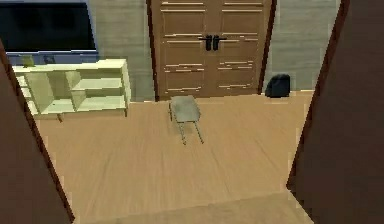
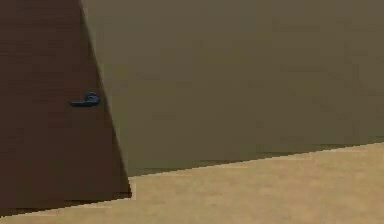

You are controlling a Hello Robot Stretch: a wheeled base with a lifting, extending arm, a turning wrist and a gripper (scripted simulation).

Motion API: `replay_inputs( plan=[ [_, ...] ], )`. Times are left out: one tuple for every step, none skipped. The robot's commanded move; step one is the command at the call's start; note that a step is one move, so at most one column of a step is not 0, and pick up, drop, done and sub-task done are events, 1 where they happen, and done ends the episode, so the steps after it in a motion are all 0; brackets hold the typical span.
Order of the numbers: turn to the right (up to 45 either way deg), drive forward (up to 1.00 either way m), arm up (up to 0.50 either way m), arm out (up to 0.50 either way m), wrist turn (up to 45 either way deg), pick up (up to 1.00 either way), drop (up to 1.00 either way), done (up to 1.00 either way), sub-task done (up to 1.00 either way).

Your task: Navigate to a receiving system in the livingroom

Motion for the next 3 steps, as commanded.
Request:
replay_inputs(
  plan=[
    [-6.0,0.00,0.00,0.00,0.0,0.00,0.00,0.00,0.00],
    [0.0,0.55,0.00,0.00,0.0,0.00,0.00,0.00,0.00],
    [-21.0,0.00,0.00,0.00,0.0,0.00,0.00,0.00,0.00]
  ],
)
